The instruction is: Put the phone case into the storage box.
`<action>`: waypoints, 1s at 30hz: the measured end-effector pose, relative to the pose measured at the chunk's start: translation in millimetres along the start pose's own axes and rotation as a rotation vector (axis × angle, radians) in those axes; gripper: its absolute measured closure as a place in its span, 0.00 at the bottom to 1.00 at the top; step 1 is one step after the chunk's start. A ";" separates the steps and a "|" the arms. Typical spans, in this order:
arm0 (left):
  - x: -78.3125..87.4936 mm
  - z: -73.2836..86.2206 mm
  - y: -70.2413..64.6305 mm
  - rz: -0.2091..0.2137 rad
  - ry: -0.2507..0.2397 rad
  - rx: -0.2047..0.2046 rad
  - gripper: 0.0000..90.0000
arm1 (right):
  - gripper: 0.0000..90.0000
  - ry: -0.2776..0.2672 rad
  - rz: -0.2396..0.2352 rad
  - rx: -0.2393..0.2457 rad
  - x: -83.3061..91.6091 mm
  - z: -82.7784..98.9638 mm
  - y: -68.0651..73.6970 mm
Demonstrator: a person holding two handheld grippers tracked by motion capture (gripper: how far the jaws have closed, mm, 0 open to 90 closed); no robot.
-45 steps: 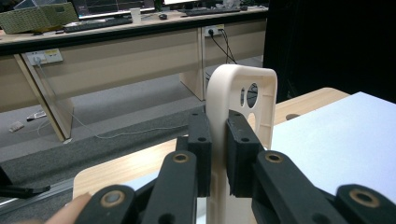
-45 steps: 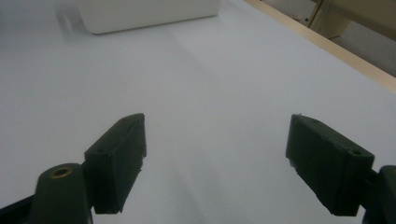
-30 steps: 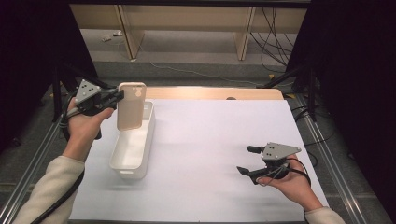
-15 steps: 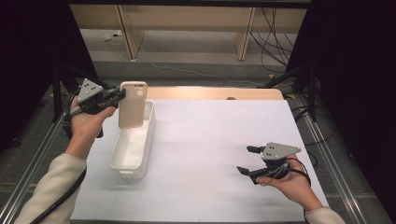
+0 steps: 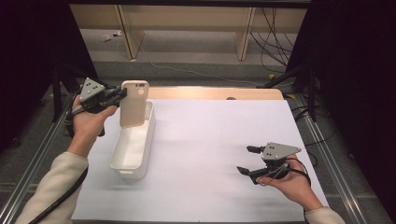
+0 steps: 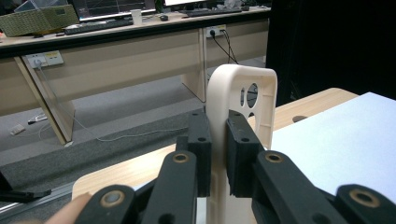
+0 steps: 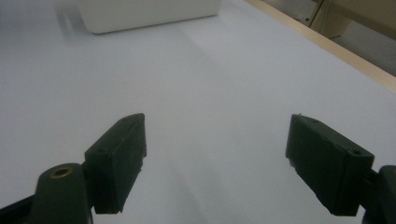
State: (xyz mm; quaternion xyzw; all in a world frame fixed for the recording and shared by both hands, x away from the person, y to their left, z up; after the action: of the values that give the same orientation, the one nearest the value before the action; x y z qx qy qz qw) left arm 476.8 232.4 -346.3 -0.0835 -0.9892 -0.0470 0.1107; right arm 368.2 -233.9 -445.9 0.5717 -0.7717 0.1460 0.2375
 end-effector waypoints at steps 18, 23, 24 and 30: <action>-10.0 2.4 0.1 -0.001 0.000 -0.001 0.91 | 0.24 0.000 -0.002 -0.003 -0.3 0.3 0.1; -12.9 3.2 0.6 -0.003 0.002 0.000 0.91 | 0.24 0.003 -0.001 -0.003 -0.3 0.5 0.0; -13.6 3.4 0.5 -0.003 0.002 0.001 0.91 | 0.24 0.003 0.000 -0.001 -0.6 0.6 -0.1; -17.3 4.0 0.8 -0.004 0.004 0.000 0.91 | 0.24 0.003 -0.001 -0.002 -0.6 0.6 -0.2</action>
State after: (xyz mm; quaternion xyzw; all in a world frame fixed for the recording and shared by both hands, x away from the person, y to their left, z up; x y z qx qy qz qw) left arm 492.8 231.0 -354.1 -0.0812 -0.9892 -0.0475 0.1126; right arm 368.4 -233.8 -446.7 0.5716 -0.7711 0.1462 0.2394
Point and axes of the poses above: each handheld gripper's, and its own axes: x roughly backward along the jaws, z roughly out of its underside, y roughly to its left, the point moved 4 cm from there along -x, roughly forward along the jaws, and after that the axes turned 15 degrees about -z, right-handed, at the moved point
